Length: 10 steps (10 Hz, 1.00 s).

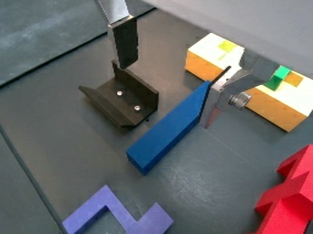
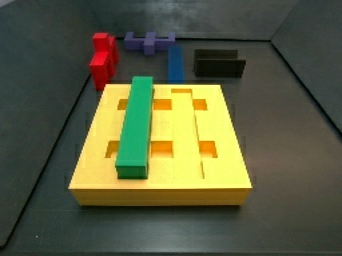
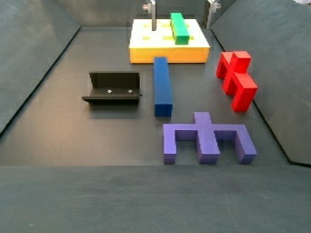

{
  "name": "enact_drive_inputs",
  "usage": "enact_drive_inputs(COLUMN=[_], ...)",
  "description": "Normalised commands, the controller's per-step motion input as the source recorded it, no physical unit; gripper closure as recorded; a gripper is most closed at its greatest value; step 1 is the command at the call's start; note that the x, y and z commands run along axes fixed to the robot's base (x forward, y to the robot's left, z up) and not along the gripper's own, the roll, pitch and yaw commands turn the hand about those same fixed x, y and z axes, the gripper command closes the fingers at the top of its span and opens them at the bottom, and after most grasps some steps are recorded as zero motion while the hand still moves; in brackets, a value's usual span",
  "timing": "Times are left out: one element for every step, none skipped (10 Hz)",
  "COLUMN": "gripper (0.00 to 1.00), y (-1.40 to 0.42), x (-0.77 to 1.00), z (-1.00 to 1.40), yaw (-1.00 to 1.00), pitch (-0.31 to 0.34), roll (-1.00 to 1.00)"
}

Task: Pick up the blue object. Move up. Move to above the board. Insert the blue object.
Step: Pick up the blue object.

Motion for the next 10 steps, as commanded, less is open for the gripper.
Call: enact_drive_inputs(gripper=[0.00,0.00,0.00,0.00,0.00,0.00,0.00,0.00,0.00,0.00], y=[0.00,-0.06,-0.19,-0.50,-0.74,-0.74,-0.61,-0.36,-0.10,0.00], x=[0.00,0.00,0.00,0.44,0.65,0.56,0.35,0.19,0.24,0.15], z=[0.00,0.00,0.00,-0.27,-0.61,-0.85,-0.89,-0.90,-0.90,-0.82], yaw=[0.00,0.00,0.00,-0.06,-0.06,0.00,0.00,0.04,0.06,0.01], pitch=[0.000,0.000,0.000,0.026,0.044,0.000,0.000,0.000,0.056,0.057], roll=[0.01,0.01,0.01,0.00,0.00,0.02,0.09,0.14,0.12,0.09])
